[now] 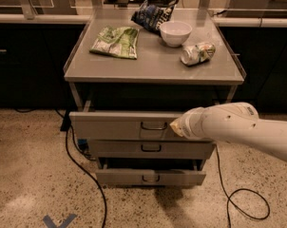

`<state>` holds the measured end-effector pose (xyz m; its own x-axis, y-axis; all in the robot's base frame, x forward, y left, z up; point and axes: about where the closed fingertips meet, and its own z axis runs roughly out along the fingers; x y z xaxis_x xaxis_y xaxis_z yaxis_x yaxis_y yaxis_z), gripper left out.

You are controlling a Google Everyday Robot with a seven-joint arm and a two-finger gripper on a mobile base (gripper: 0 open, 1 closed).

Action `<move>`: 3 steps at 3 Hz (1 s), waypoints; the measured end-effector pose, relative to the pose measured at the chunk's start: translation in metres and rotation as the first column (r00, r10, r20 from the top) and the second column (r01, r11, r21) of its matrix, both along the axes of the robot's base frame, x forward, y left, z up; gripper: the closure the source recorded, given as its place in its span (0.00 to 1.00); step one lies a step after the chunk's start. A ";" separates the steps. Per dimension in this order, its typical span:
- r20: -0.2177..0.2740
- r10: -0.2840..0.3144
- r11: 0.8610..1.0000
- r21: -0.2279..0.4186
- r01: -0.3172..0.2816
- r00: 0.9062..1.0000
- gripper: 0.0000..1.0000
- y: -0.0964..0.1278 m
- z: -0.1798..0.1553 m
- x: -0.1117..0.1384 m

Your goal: Close top drawer

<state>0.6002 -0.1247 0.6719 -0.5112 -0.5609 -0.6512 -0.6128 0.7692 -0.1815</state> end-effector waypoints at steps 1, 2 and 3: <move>-0.029 -0.008 1.000 0.021 0.009 1.000 1.00 0.003 -0.005 0.020; -0.017 -0.030 0.999 0.010 0.031 0.999 1.00 -0.002 -0.006 0.041; 0.059 -0.071 0.997 0.002 0.071 0.996 1.00 -0.011 0.002 0.067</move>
Offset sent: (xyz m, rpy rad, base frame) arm 0.0808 -0.0136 -0.0040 -0.0202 -0.0529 -0.0990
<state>0.6676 -0.1361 0.6744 -0.5105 -0.5246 -0.6814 -0.5450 0.8103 -0.2155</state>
